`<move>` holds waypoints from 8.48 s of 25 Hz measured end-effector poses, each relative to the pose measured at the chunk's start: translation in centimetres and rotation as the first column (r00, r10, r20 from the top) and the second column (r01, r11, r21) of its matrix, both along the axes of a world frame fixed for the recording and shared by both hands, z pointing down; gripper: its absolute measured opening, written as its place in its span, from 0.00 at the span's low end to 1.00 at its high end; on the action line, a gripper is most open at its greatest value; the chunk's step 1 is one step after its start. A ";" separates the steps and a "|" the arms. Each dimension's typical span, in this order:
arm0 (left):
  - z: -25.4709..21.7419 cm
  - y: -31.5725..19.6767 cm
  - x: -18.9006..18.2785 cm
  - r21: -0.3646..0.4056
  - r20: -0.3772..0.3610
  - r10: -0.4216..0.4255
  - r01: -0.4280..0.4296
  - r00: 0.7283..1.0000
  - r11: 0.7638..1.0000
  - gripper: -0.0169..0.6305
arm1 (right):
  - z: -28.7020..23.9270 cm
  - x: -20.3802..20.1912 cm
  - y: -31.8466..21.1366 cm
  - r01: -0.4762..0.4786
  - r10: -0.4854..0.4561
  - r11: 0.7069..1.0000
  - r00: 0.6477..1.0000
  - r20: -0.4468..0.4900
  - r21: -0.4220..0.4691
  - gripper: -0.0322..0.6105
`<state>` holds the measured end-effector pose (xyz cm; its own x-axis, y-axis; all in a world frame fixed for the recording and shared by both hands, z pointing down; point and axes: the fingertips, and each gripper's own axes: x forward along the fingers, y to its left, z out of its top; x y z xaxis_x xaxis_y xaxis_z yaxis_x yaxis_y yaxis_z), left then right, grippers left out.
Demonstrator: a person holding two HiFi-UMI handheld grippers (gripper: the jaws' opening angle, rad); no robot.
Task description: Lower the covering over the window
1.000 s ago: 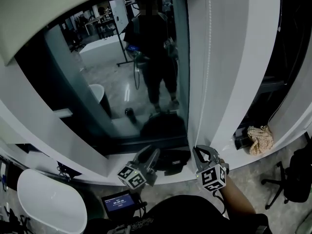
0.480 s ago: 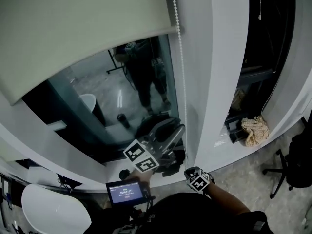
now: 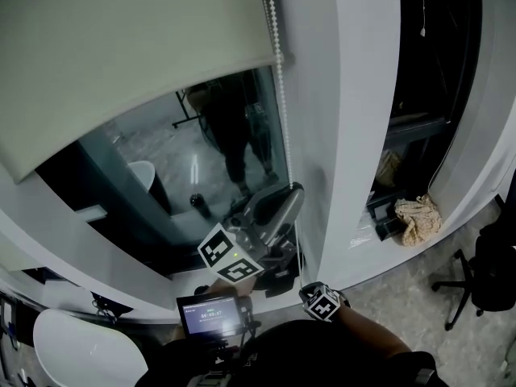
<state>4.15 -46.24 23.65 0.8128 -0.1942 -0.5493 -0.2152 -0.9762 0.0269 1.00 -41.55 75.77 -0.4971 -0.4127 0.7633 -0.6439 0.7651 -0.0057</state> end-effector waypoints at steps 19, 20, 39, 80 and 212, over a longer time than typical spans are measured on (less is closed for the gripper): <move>22.2 -5.0 0.9 -0.296 0.389 -0.079 0.206 0.918 0.933 0.04 | -23.8 7.9 -3.9 -0.486 0.207 0.857 0.625 0.753 0.168 0.21; 24.0 -4.8 1.3 -0.310 0.419 -0.067 0.212 0.905 0.927 0.04 | -27.6 7.5 -3.8 -0.483 0.138 0.846 0.608 0.782 0.226 0.21; 55.6 9.6 -0.1 -0.563 0.784 0.399 0.275 0.475 0.780 0.05 | -58.0 2.4 -4.9 -0.457 -0.186 0.538 0.755 0.629 0.708 0.27; 12.0 -0.4 -2.7 -0.219 0.206 0.119 -0.073 0.971 0.973 0.09 | -4.3 5.8 -3.3 -0.264 0.258 0.948 0.964 0.058 0.178 0.07; 36.3 0.8 -5.6 -0.565 0.431 -0.032 0.298 0.902 0.769 0.10 | -27.9 12.1 4.1 -0.518 0.164 0.724 0.770 0.617 0.454 0.19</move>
